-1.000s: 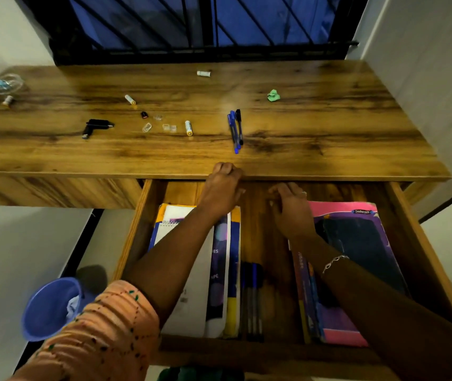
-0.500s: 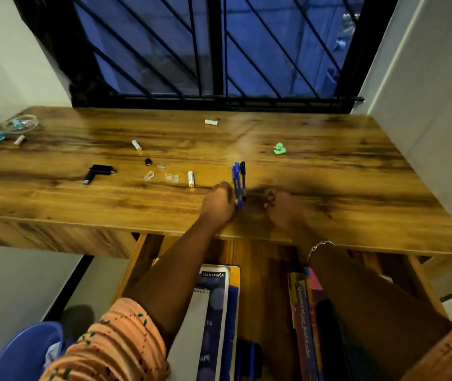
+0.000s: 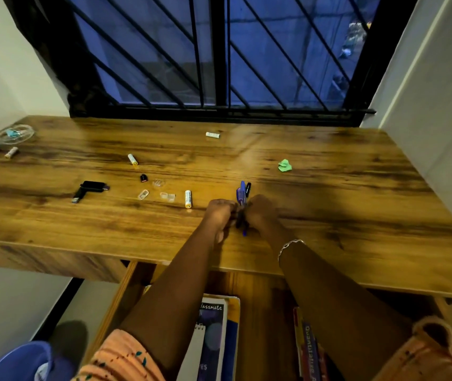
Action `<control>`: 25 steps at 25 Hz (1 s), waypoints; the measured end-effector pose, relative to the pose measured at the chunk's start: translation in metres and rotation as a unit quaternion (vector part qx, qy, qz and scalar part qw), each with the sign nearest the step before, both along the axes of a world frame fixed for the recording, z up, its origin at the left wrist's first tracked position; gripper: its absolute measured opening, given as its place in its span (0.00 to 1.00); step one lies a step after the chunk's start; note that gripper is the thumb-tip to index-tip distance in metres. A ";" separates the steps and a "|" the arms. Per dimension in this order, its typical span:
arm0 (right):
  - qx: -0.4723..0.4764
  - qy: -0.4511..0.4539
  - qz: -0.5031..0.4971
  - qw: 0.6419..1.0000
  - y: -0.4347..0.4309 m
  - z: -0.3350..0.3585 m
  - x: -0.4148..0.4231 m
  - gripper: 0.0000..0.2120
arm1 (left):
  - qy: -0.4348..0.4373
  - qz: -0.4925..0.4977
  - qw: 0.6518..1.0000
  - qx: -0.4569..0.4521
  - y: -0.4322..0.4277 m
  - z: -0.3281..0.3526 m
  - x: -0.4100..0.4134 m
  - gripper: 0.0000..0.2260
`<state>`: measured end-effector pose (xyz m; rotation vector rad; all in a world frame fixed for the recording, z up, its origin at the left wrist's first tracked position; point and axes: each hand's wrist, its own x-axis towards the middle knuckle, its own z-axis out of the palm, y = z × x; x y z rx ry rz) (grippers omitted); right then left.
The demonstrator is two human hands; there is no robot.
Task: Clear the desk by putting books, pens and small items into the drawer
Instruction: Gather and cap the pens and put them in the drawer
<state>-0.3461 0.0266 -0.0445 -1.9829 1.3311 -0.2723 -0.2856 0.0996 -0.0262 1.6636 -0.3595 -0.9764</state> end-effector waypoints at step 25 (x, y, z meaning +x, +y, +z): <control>0.038 -0.390 0.004 0.920 0.028 0.017 -0.070 0.19 | -0.225 -0.117 0.956 -0.147 0.005 0.022 -0.028 0.17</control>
